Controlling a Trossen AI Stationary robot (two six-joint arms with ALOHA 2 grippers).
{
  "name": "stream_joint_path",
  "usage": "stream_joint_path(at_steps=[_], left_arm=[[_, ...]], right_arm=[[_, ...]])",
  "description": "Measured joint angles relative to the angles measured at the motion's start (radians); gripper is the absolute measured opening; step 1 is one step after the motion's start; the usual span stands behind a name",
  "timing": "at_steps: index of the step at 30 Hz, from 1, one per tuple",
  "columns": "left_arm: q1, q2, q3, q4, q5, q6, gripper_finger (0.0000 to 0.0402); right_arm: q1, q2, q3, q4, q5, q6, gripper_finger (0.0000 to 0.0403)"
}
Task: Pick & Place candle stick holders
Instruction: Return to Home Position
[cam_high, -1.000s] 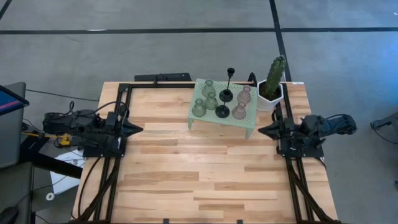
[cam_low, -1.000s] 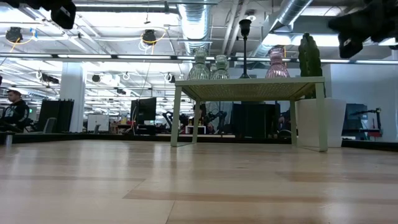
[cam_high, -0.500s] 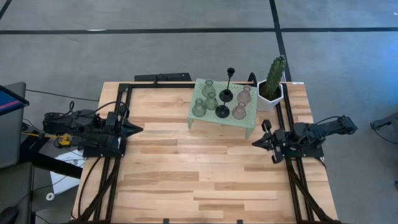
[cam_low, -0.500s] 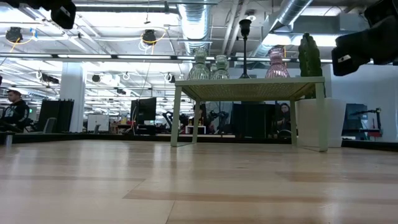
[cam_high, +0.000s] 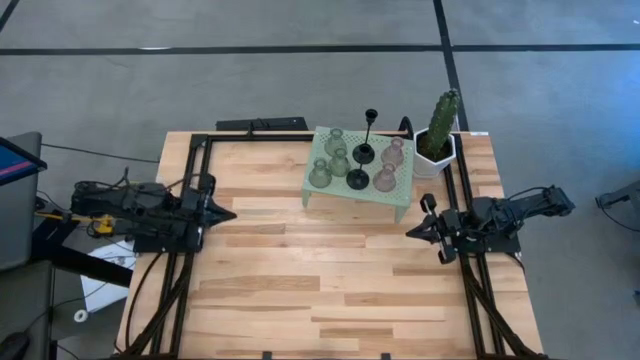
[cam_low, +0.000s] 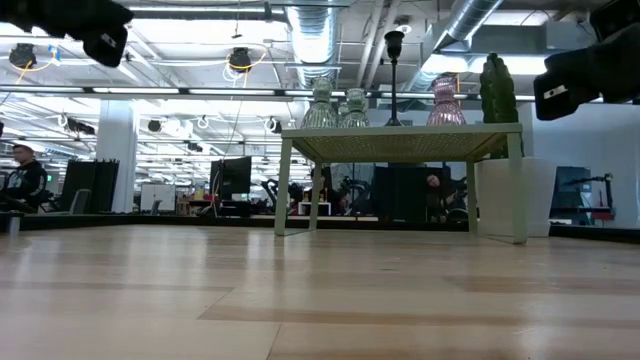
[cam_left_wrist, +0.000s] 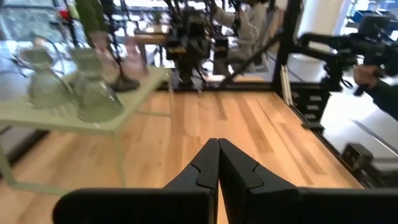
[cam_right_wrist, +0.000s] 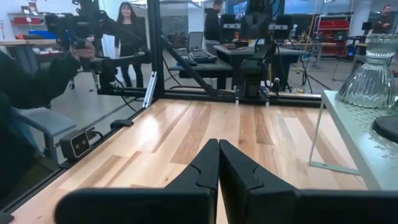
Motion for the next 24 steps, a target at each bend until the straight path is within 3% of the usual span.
stream_joint_path(at_steps=[24], left_arm=[[0.0, 0.0, -0.398, 0.407, 0.09, -0.011, 0.0005]], right_arm=[[0.0, 0.0, 0.0, -0.001, 0.001, 0.018, 0.0]])
